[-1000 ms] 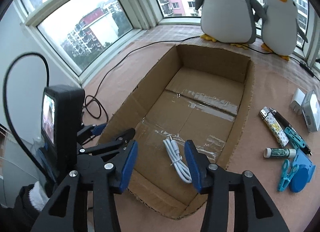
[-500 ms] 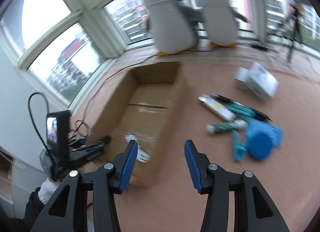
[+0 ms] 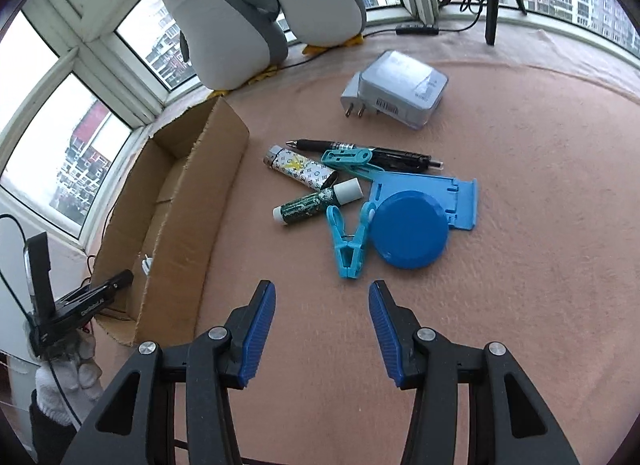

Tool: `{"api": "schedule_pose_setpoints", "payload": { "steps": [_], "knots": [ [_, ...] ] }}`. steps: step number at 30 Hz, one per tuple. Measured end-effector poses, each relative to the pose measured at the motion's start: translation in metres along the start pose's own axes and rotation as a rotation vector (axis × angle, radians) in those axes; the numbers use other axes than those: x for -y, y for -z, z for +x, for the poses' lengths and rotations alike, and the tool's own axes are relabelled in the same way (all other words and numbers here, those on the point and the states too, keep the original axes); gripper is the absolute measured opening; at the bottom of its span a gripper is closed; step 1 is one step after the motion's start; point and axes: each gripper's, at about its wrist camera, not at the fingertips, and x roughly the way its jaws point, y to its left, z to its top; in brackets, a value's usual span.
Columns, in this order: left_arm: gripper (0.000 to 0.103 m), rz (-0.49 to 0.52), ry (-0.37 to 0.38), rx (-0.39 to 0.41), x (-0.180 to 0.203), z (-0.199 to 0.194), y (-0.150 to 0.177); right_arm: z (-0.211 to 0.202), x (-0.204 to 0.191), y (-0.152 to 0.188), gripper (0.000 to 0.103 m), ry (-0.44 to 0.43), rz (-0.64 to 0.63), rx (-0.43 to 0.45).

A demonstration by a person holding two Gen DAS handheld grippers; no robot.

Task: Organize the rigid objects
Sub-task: 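Reach the right tool to the blue clothespin and grasp it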

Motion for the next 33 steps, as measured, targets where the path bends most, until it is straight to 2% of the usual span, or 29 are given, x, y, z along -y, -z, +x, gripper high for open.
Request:
{"api": "schedule_pose_setpoints", "payload": {
  "steps": [17, 23, 28, 30, 33],
  "knots": [
    [0.047, -0.002, 0.003, 0.001, 0.000, 0.001, -0.001, 0.032, 0.007, -0.019, 0.045, 0.036, 0.029, -0.053],
    [0.047, -0.004, 0.003, 0.002, 0.000, 0.001, 0.000, 0.037, -0.001, -0.026, 0.044, 0.089, -0.002, -0.054],
    [0.047, -0.003, 0.003, 0.002, 0.000, 0.001, 0.000, 0.043, -0.009, -0.031, 0.035, 0.167, -0.052, -0.056],
    [0.047, -0.003, 0.003, 0.002, 0.000, 0.001, 0.000, 0.045, -0.012, -0.032, 0.025, 0.196, -0.077, -0.059],
    [0.047, -0.004, 0.003, 0.002, 0.000, 0.001, 0.000, 0.045, -0.014, -0.032, 0.024, 0.214, -0.097, -0.062]
  ]
}}
